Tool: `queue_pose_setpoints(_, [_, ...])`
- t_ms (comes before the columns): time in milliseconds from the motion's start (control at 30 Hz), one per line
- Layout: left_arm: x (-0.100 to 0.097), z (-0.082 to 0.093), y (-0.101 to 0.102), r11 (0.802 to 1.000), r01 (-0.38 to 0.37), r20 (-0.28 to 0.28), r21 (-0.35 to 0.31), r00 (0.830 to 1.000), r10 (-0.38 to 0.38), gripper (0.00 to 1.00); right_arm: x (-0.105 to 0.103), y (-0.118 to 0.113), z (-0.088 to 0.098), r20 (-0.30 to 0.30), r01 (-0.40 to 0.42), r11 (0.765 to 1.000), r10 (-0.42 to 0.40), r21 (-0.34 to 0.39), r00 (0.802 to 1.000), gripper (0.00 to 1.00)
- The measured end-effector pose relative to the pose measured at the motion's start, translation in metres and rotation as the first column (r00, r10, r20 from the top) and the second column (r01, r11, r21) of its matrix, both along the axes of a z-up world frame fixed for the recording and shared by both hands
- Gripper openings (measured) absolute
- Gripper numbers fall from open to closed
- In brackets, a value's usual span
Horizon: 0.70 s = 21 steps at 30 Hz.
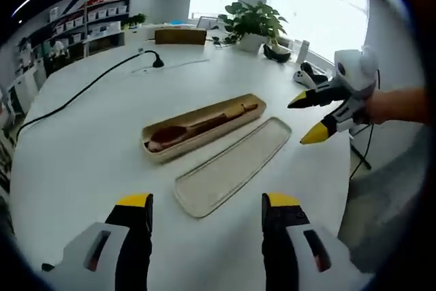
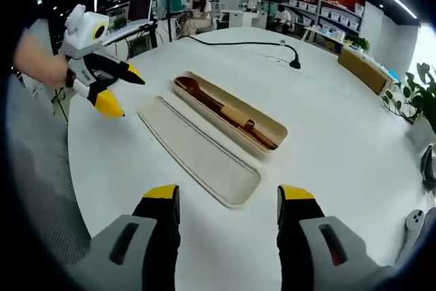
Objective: Arrange the utensils inside the cutlery case until each visible utensil rests in its matching compartment.
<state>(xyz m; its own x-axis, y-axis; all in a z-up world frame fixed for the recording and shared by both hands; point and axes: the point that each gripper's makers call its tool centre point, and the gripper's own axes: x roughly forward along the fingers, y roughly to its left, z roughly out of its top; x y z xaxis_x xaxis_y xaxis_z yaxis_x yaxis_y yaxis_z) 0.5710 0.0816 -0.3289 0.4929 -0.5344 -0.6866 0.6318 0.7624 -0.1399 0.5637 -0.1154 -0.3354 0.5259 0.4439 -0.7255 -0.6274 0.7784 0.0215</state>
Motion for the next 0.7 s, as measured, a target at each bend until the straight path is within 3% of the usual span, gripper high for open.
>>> queue_pose_setpoints(167, [0.005,-0.007,0.0,1.0,0.009,-0.007,0.022,1.0,-0.009,0.67,0.006,0.002,-0.008,-0.03,0.001,0.999,0.0,0.034,1.0,0.62])
queue_pose_setpoints(300, [0.005,-0.009,-0.009,0.997,0.066,-0.003,0.036,0.998,-0.066,0.68,0.009,0.008,-0.014,-0.032,-0.071,0.997,0.072,0.012,0.997,0.65])
queue_pose_setpoints(433, [0.006,-0.015,-0.014,0.995,0.089,-0.007,0.054,0.996,-0.089,0.67,0.012,0.009,-0.018,-0.038,-0.094,0.996,0.094,0.001,0.995,0.59])
queue_pose_setpoints(533, [0.005,-0.022,-0.016,0.986,0.129,-0.005,0.104,0.992,-0.129,0.67,0.01,0.012,-0.023,-0.05,-0.115,0.993,0.115,-0.011,0.992,0.6])
queue_pose_setpoints(700, [0.007,-0.024,-0.019,0.986,0.133,0.006,0.101,0.991,-0.134,0.67,0.01,0.013,-0.025,-0.028,-0.157,0.986,0.156,-0.061,0.987,0.58])
